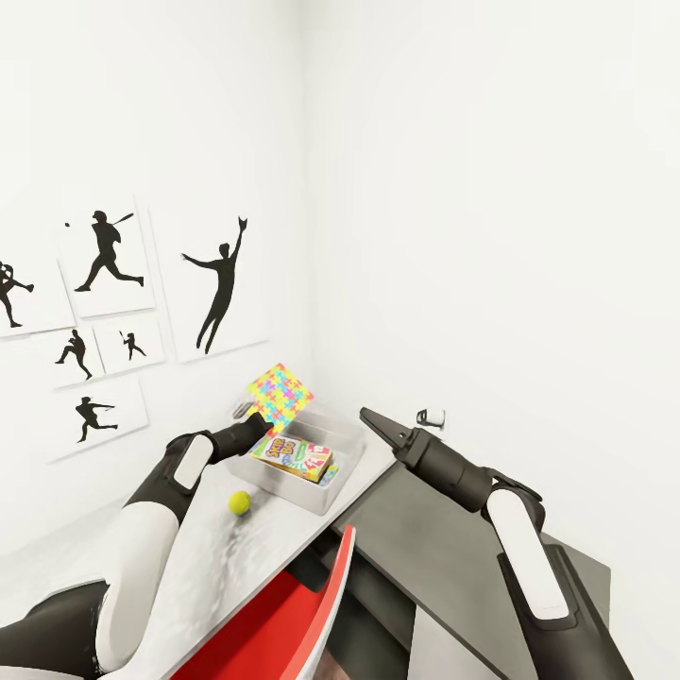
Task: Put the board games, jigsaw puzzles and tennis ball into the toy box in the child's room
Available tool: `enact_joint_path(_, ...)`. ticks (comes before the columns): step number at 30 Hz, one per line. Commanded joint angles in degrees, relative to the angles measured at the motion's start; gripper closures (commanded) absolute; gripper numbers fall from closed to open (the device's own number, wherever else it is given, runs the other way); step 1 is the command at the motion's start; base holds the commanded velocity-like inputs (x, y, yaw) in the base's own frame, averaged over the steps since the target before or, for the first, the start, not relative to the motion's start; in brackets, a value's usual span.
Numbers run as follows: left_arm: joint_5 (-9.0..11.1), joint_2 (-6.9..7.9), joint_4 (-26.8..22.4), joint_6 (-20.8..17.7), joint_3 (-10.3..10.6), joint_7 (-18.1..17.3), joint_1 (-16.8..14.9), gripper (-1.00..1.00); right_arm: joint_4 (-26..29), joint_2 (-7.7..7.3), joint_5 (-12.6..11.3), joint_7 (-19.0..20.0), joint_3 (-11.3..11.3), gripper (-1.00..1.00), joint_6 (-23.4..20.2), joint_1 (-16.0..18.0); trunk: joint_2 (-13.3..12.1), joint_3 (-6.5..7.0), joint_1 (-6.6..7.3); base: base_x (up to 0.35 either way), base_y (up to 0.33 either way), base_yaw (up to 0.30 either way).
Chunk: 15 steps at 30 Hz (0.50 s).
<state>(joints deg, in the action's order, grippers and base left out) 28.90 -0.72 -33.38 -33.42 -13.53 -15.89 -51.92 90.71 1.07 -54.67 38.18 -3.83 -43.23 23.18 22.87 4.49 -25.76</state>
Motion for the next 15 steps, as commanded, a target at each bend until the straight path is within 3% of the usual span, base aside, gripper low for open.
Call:
enact_joint_path(1,0.11,-0.07,-0.02,-0.49,-0.44,-0.11,-0.03,1.00,-0.01,0.04,-0.26,-0.10,0.05,-1.00,-0.36,0.02,0.04,-0.03,-0.02,0.000,0.000,0.000)
enact_joint_path(15,0.05,-0.02,-0.02,-0.42,-0.60,-0.11,-0.03,1.00,-0.01,0.05,-0.20,-0.47,0.05,-1.00,-0.36,0.02,0.04,-0.03,-0.02,0.000,0.000,0.000)
